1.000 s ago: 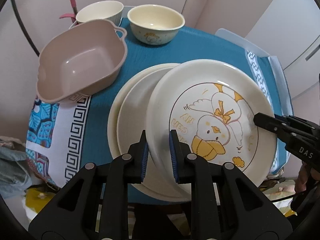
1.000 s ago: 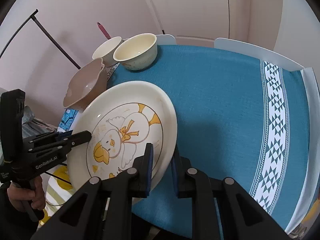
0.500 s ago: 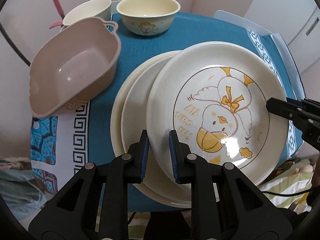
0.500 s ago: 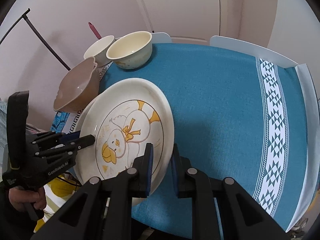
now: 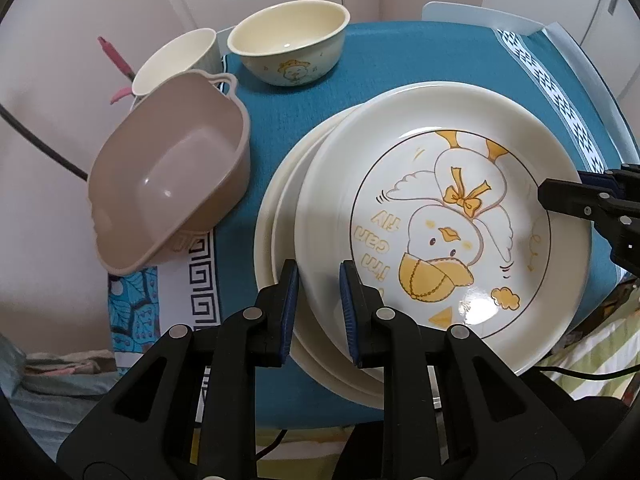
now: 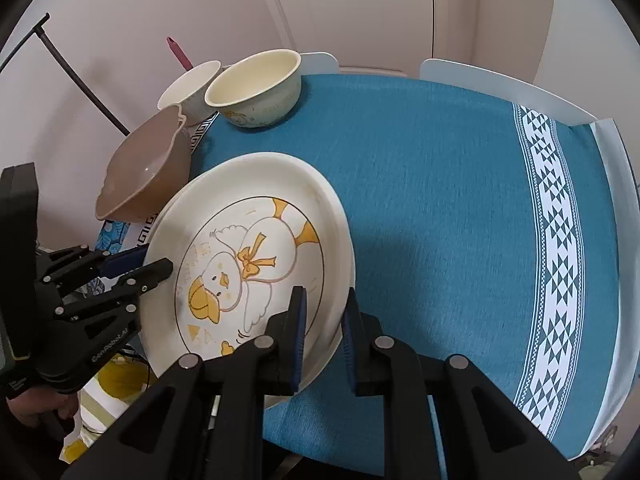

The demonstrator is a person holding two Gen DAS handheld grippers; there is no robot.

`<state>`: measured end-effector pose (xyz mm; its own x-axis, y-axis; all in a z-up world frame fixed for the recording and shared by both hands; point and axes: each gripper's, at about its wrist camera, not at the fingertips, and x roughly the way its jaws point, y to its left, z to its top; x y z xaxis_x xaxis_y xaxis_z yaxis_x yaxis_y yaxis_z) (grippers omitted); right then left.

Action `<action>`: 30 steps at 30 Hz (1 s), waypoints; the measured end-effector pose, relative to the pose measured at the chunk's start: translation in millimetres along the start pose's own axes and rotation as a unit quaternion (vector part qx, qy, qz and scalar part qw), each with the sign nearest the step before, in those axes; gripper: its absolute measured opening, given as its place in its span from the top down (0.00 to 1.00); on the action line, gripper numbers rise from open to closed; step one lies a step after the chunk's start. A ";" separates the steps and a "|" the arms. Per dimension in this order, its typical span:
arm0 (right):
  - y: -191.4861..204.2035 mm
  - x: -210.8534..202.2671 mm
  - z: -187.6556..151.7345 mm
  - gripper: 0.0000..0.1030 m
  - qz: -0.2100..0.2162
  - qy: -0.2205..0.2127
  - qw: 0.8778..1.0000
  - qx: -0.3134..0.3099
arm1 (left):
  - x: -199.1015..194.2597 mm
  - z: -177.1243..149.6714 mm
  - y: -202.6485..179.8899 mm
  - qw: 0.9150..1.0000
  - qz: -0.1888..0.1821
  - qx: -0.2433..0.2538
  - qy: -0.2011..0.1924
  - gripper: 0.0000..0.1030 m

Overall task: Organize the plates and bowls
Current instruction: 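Carry the small duck plate and lower it onto the white plate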

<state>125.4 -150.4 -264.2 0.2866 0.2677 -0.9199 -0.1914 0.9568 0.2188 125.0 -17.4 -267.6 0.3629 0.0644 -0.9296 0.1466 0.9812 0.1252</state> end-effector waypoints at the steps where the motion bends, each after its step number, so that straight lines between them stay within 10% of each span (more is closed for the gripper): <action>1: 0.0 0.1 -0.9 0.85 -0.001 0.000 1.000 0.000 | -1.5 -1.0 0.8 1.000 0.003 0.003 -0.003 0.82; 30: 13.9 3.2 -21.2 0.85 -0.038 -0.037 0.999 -0.004 | -7.2 -14.4 6.0 0.999 0.019 0.032 -0.029 0.82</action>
<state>103.8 -138.7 -271.0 0.3682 0.2025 -0.9074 -0.1733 0.9738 0.1470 110.0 -9.4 -265.1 0.4213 0.0882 -0.9026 0.1893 0.9648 0.1827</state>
